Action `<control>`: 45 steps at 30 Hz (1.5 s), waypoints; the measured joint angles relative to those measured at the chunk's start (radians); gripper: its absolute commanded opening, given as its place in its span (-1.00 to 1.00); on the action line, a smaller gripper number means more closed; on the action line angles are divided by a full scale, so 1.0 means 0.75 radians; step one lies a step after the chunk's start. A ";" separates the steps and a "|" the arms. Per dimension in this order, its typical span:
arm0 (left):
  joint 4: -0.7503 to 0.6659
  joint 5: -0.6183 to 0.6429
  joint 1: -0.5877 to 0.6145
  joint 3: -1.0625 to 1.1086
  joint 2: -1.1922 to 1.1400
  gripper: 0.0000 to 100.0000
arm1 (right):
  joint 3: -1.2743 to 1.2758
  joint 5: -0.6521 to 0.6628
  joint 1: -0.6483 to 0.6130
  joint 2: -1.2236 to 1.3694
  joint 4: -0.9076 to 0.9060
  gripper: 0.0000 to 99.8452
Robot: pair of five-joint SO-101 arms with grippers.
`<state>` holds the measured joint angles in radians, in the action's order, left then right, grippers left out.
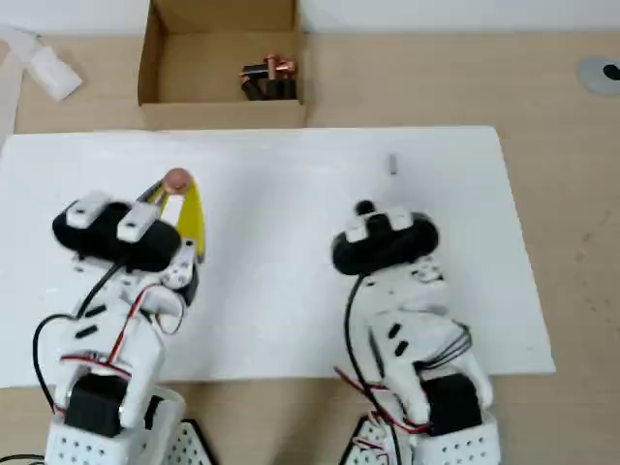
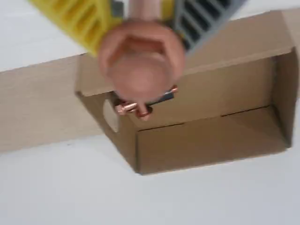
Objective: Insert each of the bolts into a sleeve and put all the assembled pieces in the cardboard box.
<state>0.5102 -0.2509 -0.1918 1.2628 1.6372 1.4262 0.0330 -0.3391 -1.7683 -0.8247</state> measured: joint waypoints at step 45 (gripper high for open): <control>-0.166 0.372 -0.264 -0.080 -0.303 -0.99 | 0.356 -0.419 -0.299 -0.010 0.456 -0.98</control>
<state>0.3859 0.0284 -0.3897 1.2029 1.4101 1.6932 -0.2816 -0.5631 -1.7760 -0.4826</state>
